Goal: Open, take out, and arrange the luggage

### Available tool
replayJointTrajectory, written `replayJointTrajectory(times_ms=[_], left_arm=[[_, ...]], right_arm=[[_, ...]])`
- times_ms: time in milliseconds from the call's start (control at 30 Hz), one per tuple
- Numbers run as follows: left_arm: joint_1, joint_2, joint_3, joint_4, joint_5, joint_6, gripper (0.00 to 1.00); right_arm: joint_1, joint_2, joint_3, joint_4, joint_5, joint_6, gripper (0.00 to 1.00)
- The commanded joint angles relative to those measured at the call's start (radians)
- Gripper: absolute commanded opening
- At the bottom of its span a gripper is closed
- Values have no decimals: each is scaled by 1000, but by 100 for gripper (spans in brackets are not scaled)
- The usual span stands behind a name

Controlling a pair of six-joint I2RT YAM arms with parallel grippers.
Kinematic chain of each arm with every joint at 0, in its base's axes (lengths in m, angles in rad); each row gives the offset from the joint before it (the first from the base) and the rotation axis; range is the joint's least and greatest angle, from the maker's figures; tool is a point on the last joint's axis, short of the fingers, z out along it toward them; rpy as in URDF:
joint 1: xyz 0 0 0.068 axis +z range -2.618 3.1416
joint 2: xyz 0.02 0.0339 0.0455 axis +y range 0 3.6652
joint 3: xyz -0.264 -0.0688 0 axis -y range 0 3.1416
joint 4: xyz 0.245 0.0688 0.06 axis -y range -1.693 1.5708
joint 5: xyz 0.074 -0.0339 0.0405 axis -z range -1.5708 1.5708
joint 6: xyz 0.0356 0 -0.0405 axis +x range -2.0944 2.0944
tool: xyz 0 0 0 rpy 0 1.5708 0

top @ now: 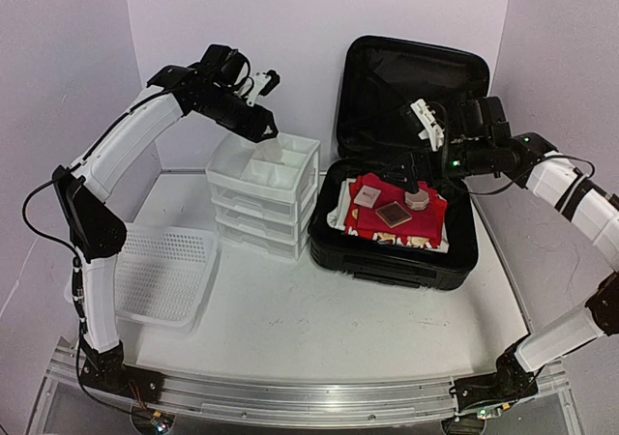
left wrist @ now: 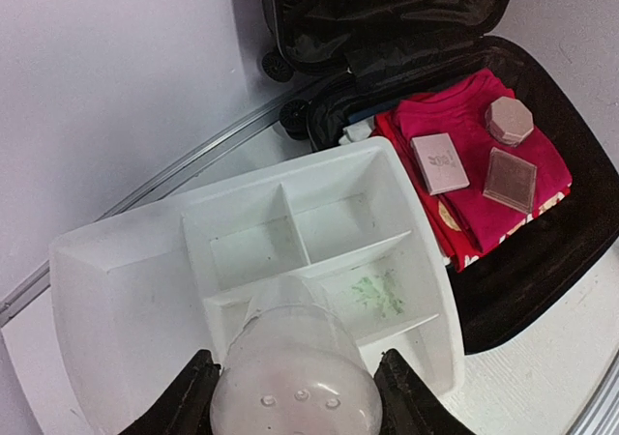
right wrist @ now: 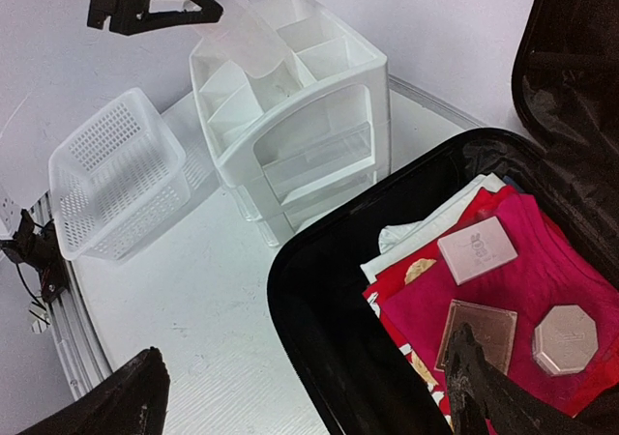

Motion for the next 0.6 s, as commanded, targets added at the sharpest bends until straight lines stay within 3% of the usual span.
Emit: replayJointTrajectory(times_ms=[0,267,567], left_arm=[[2,3,69,-26,-40,58,28],[2,-9,67,-75,-54,86,25],[3,58,175,-156,-128,139,25]], right_arm=[[0,-13,1,32,8,13,98],[-1,16,13,32,-13,20,98],[0,25,9,33,-24,29,98]])
